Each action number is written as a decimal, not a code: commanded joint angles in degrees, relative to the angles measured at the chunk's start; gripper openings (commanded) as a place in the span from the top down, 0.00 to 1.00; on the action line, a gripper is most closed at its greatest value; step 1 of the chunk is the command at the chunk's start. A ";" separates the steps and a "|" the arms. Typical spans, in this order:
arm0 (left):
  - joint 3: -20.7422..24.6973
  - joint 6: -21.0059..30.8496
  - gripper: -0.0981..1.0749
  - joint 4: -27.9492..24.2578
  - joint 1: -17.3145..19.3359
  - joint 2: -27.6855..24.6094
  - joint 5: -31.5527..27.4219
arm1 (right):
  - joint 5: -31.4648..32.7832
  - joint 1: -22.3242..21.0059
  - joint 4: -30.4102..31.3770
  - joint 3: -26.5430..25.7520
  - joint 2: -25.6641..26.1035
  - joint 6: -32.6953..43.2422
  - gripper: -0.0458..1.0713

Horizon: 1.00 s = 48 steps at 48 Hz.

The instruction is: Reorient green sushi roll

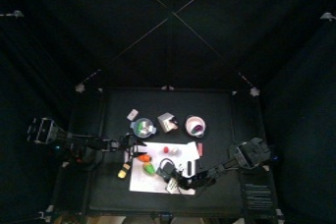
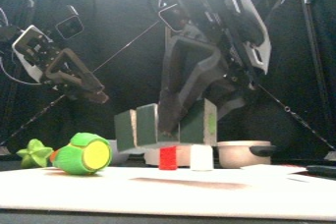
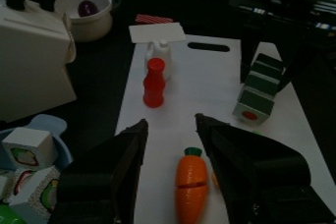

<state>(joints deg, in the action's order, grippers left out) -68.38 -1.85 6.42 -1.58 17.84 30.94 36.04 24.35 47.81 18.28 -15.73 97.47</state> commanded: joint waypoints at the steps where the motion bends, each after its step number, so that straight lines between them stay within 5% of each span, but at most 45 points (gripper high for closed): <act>1: 0.88 0.00 0.21 0.09 -0.26 0.26 0.53 | 2.72 -0.18 -2.02 -2.37 3.78 0.26 0.42; 17: 0.70 0.00 0.21 0.09 -0.35 0.00 0.53 | 12.57 0.00 -7.47 -7.38 2.81 2.29 0.42; 35: 0.70 0.00 0.21 0.09 -0.35 0.00 0.53 | 11.69 0.53 1.76 -3.60 2.20 29.88 0.42; 48: 1.14 -0.35 0.21 0.00 -0.26 0.18 0.53 | 19.86 2.81 4.31 -5.19 -1.23 46.32 0.42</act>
<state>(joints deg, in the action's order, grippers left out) -68.38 -2.11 6.50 -1.85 17.75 30.94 53.17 26.28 51.50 15.29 -17.84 141.06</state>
